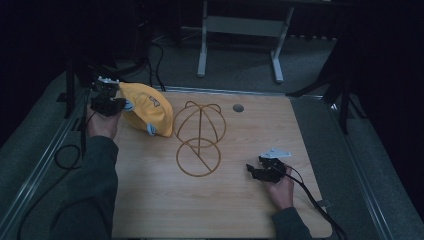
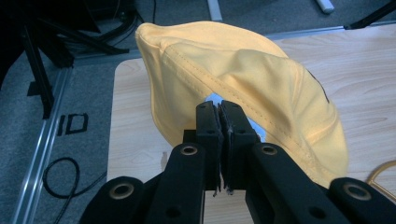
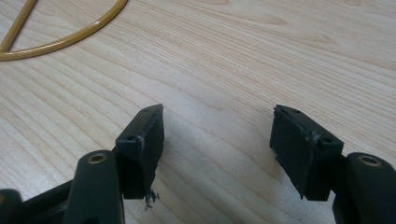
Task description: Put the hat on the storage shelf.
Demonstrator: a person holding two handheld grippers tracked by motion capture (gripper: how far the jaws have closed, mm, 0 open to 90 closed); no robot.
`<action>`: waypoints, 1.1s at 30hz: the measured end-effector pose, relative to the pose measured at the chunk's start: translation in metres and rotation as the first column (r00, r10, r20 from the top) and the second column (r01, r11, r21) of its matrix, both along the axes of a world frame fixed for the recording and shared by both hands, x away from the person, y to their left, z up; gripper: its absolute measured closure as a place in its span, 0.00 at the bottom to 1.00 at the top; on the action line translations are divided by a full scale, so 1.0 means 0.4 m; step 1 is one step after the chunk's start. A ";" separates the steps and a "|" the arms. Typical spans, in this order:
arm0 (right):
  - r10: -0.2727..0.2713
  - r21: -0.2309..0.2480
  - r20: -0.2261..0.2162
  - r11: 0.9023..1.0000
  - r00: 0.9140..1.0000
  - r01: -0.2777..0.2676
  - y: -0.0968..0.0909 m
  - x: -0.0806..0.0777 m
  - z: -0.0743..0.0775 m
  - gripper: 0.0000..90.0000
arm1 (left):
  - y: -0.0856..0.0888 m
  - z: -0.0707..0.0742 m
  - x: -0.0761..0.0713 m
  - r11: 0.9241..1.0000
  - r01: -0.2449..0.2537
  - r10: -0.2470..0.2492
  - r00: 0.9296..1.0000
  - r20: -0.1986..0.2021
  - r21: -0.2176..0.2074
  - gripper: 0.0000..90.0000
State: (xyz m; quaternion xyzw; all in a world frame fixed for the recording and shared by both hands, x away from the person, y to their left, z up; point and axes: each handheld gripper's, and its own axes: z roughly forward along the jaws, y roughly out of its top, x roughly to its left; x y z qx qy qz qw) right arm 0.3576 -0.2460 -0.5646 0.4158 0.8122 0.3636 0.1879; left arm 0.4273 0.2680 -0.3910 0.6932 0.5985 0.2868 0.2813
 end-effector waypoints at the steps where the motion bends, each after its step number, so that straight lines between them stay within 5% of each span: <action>1: 0.000 0.000 0.000 1.000 1.000 0.000 0.000 0.000 0.000 0.39 | -0.002 -0.002 0.002 1.000 0.000 0.000 1.000 0.000 -0.002 0.97; 21: 0.001 0.000 0.000 1.000 1.000 -0.001 0.000 0.000 0.000 0.39 | -0.049 -0.060 0.058 0.998 0.029 -0.027 0.998 -0.050 0.052 0.95; 33: 0.001 0.000 -0.001 1.000 1.000 -0.001 0.000 0.000 0.000 0.38 | -0.032 -0.078 0.086 0.999 0.013 -0.010 0.998 -0.060 0.050 0.86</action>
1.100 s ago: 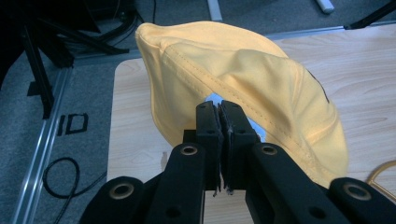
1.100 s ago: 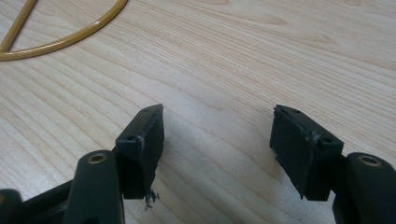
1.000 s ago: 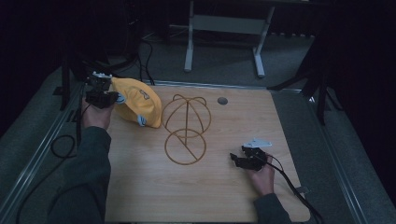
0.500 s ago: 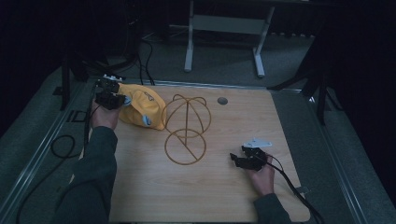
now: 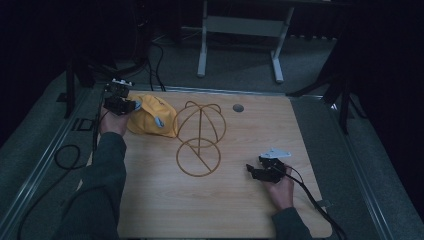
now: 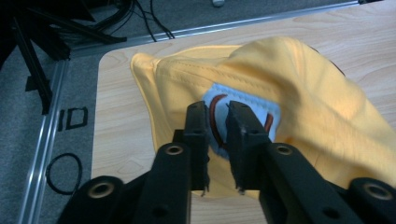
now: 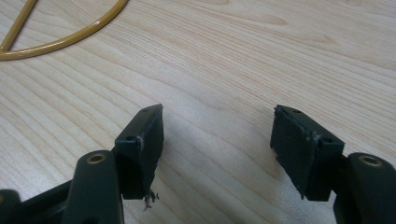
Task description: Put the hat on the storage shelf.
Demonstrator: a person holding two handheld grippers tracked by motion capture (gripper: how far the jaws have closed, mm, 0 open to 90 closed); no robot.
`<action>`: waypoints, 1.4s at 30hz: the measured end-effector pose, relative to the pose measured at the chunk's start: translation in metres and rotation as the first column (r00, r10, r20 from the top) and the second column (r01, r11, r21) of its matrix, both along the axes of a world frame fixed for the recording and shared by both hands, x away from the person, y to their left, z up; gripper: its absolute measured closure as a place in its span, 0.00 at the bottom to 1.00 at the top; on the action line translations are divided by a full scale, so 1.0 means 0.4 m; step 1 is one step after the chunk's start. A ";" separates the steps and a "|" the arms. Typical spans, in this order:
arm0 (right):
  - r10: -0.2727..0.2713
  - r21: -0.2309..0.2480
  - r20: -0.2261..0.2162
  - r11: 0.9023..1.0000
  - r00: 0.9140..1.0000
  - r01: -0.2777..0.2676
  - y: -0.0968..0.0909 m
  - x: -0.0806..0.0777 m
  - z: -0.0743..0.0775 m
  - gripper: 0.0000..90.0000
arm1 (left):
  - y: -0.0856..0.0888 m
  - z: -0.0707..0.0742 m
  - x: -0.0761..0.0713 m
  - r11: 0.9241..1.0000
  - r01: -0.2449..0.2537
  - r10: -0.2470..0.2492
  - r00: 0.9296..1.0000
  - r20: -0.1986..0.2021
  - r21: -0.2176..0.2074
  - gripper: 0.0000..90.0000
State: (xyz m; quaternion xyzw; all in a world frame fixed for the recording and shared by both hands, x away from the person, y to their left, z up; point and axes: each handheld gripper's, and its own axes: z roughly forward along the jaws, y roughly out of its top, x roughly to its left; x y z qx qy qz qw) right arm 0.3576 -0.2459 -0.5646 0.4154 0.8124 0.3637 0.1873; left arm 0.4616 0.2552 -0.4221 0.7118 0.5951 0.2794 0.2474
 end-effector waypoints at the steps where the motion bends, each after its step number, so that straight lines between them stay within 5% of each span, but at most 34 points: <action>1: 0.000 0.000 0.000 1.000 1.000 0.000 0.000 0.000 0.000 0.38 | 0.001 0.000 0.000 1.000 0.002 -0.002 1.000 -0.008 0.006 0.84; 12: 0.000 0.000 0.000 1.000 1.000 0.000 0.000 0.000 0.000 0.38 | 0.003 -0.001 -0.004 1.000 -0.010 0.011 0.997 -0.083 0.011 0.85; 30: 0.001 0.000 0.000 1.000 1.000 -0.001 0.000 0.000 0.000 0.38 | -0.016 0.045 0.005 0.999 0.038 -0.038 0.999 -0.012 0.030 0.65; 42: 0.002 -0.001 -0.001 1.000 1.000 -0.002 0.000 0.000 0.000 0.38 | -0.040 0.052 0.039 0.994 0.094 -0.091 0.995 -0.043 0.061 0.54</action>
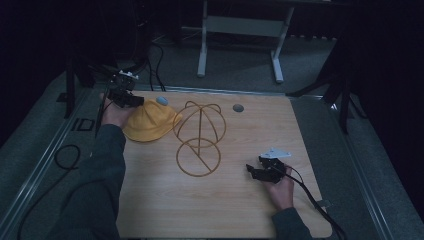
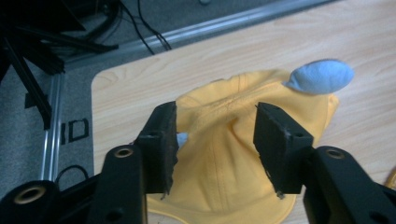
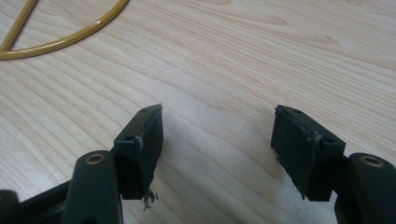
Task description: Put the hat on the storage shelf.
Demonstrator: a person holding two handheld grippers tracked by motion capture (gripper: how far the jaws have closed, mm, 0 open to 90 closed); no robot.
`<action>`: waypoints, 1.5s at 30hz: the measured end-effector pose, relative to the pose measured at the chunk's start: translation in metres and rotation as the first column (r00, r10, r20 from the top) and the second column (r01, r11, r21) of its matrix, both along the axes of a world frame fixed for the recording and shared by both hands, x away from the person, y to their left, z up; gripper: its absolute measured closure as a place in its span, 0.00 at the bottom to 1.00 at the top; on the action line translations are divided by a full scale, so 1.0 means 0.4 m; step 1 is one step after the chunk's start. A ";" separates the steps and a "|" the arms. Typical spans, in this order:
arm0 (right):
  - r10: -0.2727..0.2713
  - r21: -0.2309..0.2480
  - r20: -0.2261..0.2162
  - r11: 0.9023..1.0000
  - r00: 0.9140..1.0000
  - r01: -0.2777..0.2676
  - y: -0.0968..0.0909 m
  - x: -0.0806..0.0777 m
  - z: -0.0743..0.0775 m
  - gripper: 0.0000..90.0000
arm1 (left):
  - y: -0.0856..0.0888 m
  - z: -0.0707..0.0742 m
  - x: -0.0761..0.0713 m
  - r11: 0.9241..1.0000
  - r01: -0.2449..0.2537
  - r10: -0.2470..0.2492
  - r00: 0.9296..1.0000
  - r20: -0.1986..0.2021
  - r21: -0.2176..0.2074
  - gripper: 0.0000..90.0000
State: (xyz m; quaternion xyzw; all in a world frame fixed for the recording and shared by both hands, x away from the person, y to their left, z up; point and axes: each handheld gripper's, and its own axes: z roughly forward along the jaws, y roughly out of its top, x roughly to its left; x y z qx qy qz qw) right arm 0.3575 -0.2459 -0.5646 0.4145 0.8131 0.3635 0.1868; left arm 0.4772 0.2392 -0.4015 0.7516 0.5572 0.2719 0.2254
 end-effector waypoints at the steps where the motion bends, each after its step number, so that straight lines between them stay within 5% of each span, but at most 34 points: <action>1: 0.000 0.000 0.000 1.000 1.000 0.000 0.000 0.000 0.000 0.38 | -0.002 -0.001 0.004 1.000 0.007 -0.007 1.000 -0.001 -0.004 0.54; 12: 0.000 0.000 0.000 1.000 1.000 0.000 0.000 0.000 0.000 0.38 | -0.017 0.010 0.035 0.999 0.027 -0.026 0.999 0.020 -0.030 0.45; 16: 0.001 0.000 0.000 1.000 1.000 -0.001 0.000 0.000 0.000 0.38 | -0.026 0.007 0.048 0.999 0.041 -0.041 0.999 0.011 0.006 0.46; 25: 0.001 -0.001 0.000 1.000 1.000 -0.001 0.000 0.000 0.000 0.38 | -0.013 -0.015 0.072 0.997 -0.005 0.004 1.000 0.004 0.076 0.83; 30: 0.001 -0.001 0.000 1.000 1.000 -0.001 0.000 0.000 0.000 0.38 | -0.009 -0.034 0.084 0.992 -0.005 0.010 0.999 -0.036 0.128 1.00; 40: 0.002 -0.001 0.002 1.000 1.000 -0.002 0.000 -0.001 0.000 0.38 | -0.009 -0.039 0.072 0.988 0.019 0.004 0.989 -0.146 0.156 1.00; 45: 0.001 -0.001 0.001 1.000 1.000 -0.001 0.000 -0.001 0.000 0.38 | -0.019 -0.031 0.052 0.986 0.072 -0.045 0.983 -0.180 0.149 1.00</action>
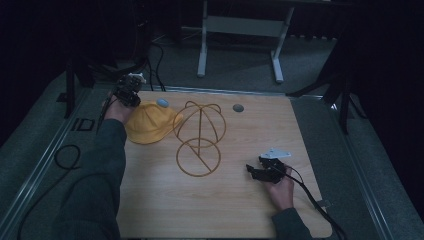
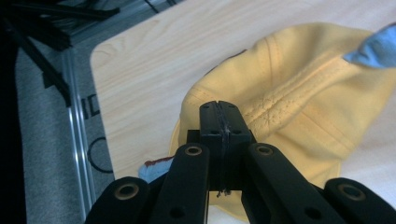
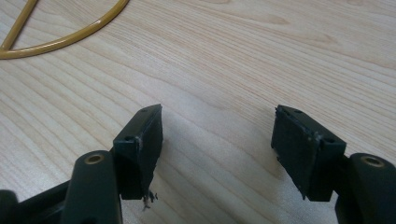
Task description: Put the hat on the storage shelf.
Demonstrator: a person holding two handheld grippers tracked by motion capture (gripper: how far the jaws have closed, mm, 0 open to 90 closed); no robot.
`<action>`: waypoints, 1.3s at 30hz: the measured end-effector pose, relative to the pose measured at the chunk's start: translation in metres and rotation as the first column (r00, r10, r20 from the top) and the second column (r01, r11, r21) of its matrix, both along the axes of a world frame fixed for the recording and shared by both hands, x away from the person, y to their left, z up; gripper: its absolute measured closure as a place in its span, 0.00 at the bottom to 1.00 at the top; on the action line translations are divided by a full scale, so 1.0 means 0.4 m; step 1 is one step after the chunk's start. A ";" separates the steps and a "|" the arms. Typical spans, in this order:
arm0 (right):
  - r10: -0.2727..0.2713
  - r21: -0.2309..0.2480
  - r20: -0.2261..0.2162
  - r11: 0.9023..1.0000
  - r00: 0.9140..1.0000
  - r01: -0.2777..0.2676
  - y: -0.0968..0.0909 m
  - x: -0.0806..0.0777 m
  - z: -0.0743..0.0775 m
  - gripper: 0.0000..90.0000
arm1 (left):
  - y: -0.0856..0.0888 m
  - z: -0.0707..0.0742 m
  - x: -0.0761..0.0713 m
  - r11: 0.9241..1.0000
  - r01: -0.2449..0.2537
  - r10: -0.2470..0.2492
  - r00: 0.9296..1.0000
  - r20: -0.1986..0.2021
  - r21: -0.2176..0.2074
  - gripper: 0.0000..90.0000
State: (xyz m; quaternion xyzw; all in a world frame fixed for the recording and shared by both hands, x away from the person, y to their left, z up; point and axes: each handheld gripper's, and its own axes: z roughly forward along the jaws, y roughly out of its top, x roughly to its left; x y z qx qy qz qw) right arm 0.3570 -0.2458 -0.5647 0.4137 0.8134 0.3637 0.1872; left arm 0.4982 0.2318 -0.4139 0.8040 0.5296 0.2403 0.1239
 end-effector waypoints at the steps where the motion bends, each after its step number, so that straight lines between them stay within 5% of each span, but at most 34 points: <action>1: 0.001 -0.001 0.001 1.000 1.000 -0.001 0.000 0.000 0.000 0.38 | -0.002 0.002 -0.003 1.000 0.013 -0.013 1.000 -0.001 0.003 1.00; 4: 0.000 -0.001 0.000 1.000 1.000 0.000 0.000 0.000 0.000 0.38 | -0.007 0.008 -0.014 0.999 0.042 -0.042 0.999 0.014 -0.001 0.97; 13: 0.000 0.000 0.000 1.000 1.000 0.000 0.000 0.000 0.000 0.38 | -0.012 0.037 -0.037 0.992 0.126 -0.124 0.989 0.084 -0.024 0.65; 23: 0.000 -0.001 0.000 1.000 1.000 0.000 0.000 0.000 0.000 0.38 | -0.053 -0.004 -0.021 0.976 0.216 -0.216 0.975 0.057 0.014 0.53; 28: 0.000 0.000 0.000 1.000 1.000 0.000 0.000 0.000 0.000 0.38 | -0.062 -0.026 -0.006 0.978 0.204 -0.205 0.978 0.033 0.032 0.59; 34: 0.001 0.000 0.000 1.000 1.000 -0.001 0.000 0.000 0.000 0.37 | -0.060 -0.028 -0.009 0.973 0.218 -0.219 0.976 0.010 0.076 0.90; 39: 0.001 0.000 0.000 1.000 1.000 -0.001 0.000 0.000 0.000 0.37 | -0.050 -0.020 -0.015 0.969 0.235 -0.236 0.972 0.001 0.074 0.94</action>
